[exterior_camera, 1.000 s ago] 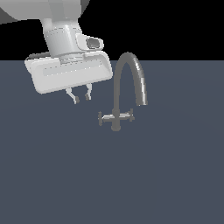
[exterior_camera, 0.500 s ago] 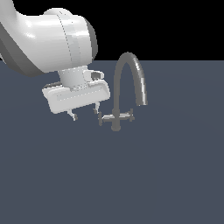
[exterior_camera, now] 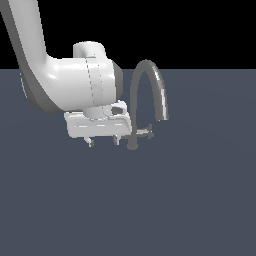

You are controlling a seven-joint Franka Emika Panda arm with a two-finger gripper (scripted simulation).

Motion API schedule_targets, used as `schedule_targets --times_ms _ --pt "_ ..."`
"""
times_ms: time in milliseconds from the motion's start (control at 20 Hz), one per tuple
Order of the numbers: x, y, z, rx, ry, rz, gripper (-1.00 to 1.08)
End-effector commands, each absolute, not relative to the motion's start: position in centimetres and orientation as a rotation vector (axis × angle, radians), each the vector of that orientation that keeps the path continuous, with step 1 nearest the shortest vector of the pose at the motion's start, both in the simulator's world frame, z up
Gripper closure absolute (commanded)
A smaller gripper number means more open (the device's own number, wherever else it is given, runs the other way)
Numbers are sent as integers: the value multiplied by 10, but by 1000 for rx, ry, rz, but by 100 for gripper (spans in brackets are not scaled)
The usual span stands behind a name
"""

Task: Turn on the faucet by rotating a designated handle.

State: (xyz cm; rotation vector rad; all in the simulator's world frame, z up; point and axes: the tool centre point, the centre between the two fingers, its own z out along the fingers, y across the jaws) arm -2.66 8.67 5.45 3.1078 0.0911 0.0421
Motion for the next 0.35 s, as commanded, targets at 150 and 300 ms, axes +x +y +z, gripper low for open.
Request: schedule_targets --times_ms 150,300 --pt "-79 26 42 3141 -408 56 11" --pt "3 43 20 3169 -483 163 -28"
